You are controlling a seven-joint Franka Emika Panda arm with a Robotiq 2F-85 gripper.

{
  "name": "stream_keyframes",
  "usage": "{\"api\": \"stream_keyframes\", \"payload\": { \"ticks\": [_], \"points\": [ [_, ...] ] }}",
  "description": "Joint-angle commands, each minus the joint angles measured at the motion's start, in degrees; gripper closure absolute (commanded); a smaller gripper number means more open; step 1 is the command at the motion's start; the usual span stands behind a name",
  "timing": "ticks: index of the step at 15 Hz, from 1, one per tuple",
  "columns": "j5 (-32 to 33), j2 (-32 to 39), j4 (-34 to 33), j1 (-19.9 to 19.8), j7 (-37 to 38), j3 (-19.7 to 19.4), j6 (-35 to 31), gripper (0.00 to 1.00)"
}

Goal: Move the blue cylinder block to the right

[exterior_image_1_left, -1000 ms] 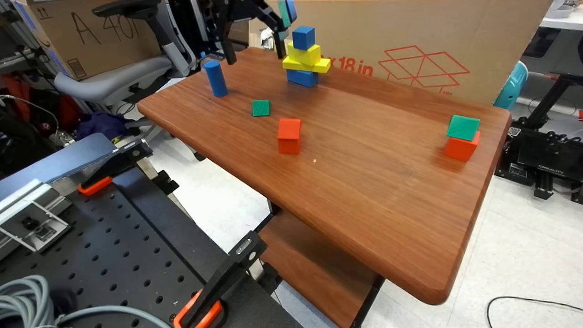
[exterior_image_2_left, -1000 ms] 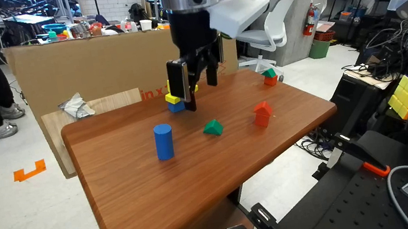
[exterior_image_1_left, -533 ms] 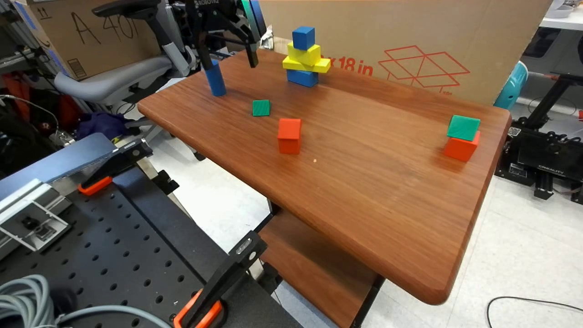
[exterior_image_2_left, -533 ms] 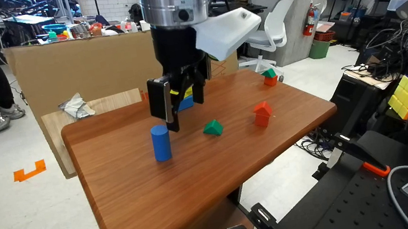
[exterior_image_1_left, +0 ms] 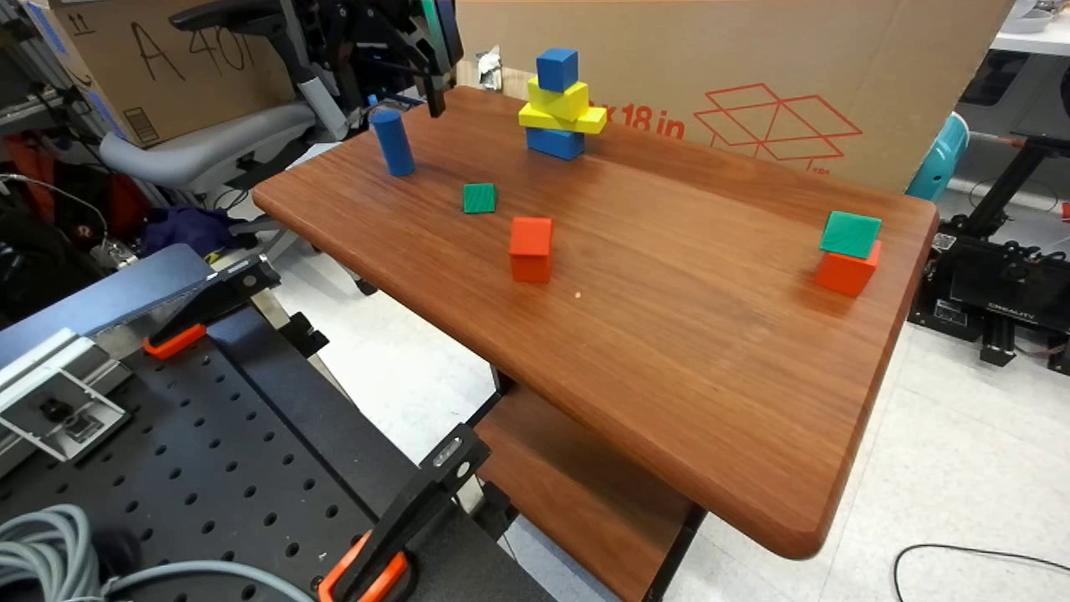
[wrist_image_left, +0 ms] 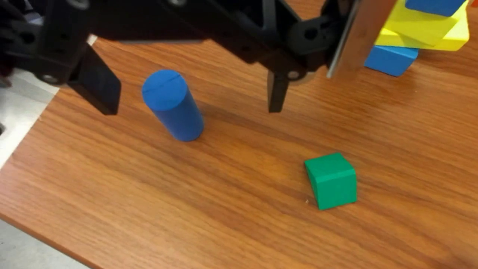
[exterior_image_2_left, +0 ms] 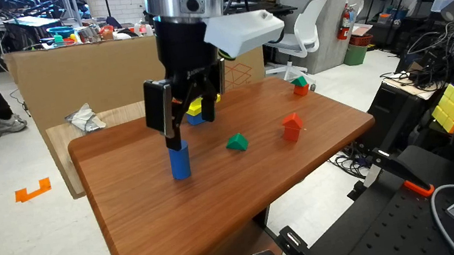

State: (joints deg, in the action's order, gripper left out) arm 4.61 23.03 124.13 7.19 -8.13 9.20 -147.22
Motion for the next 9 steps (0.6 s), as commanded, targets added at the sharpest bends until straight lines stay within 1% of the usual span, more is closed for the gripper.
{"api": "stream_keyframes", "payload": {
  "ticks": [1, 4, 9],
  "points": [
    [-1.7, 2.6, -4.2, -0.3, -1.4, 0.7, 3.3, 0.0],
    [0.8, 5.4, -7.3, 1.2, -0.4, -0.5, 4.4, 0.0],
    [2.6, 8.8, -11.1, 2.1, -0.6, -0.9, 7.4, 0.0]
  ]
}}
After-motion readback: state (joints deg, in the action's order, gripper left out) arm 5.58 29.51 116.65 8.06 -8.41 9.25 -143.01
